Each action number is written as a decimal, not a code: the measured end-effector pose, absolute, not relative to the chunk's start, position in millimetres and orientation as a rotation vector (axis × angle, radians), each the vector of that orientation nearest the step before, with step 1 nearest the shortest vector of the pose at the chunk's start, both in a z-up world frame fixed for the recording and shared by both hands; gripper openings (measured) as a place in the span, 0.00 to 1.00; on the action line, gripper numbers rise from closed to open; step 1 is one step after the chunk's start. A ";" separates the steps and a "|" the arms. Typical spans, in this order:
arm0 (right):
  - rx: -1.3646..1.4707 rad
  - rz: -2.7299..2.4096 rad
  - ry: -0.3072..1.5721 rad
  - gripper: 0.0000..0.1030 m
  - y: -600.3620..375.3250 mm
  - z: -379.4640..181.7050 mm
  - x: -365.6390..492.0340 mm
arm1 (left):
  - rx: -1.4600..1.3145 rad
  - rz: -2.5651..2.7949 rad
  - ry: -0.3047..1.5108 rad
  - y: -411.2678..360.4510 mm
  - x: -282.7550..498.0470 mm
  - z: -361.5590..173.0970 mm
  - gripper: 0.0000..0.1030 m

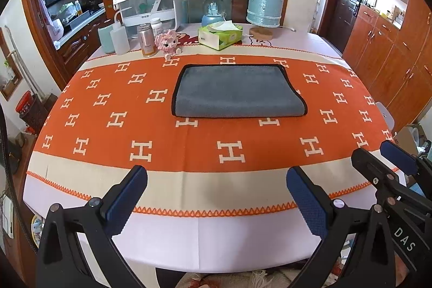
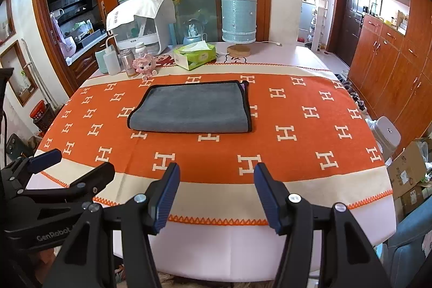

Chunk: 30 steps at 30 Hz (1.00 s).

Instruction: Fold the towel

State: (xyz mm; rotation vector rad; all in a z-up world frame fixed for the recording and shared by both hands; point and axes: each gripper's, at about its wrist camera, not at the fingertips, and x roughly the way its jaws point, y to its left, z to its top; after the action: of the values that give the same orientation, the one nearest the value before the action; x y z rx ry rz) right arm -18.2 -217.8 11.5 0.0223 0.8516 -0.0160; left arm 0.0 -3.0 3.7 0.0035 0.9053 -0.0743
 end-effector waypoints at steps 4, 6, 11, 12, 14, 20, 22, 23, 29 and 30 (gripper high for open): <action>0.026 -0.014 0.860 0.56 -216.2 10.5 -18.8 | 0.007 -0.072 0.908 -2.8 -0.5 3.6 0.99; 0.026 -0.013 0.863 0.56 -216.3 11.2 -18.6 | 0.007 -0.073 0.908 -2.8 -0.5 3.5 0.99; 0.025 -0.013 0.862 0.56 -216.2 10.3 -18.3 | 0.005 -0.074 0.909 -2.3 -1.0 2.7 0.99; 0.025 -0.012 0.862 0.56 -216.3 10.3 -18.3 | 0.006 -0.074 0.909 -2.3 -1.1 2.6 0.99; 0.027 -0.011 0.864 0.56 -216.3 10.2 -18.2 | 0.006 -0.074 0.911 -2.3 -0.7 2.6 0.99; 0.027 -0.011 0.869 0.56 -216.5 7.5 -18.7 | 0.005 -0.075 0.916 -0.6 -1.9 -0.4 0.99; 0.027 -0.011 0.868 0.56 -216.6 7.5 -18.5 | 0.006 -0.073 0.915 -0.8 -1.6 -0.3 0.99; 0.028 -0.011 0.868 0.56 -216.6 7.5 -18.5 | 0.007 -0.073 0.915 -0.7 -1.8 -0.3 0.99; 0.028 -0.011 0.870 0.56 -216.7 7.6 -18.2 | 0.012 -0.069 0.914 -0.4 -1.0 -1.4 0.99; 0.028 -0.011 0.870 0.56 -216.8 7.6 -18.1 | 0.012 -0.069 0.916 -0.1 -0.9 -1.7 0.99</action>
State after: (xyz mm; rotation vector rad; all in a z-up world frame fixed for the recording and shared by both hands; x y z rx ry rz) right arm -18.1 -216.8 7.6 0.0282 0.8702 -0.0107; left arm -0.9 -0.1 -1.7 0.0120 0.9156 -0.0692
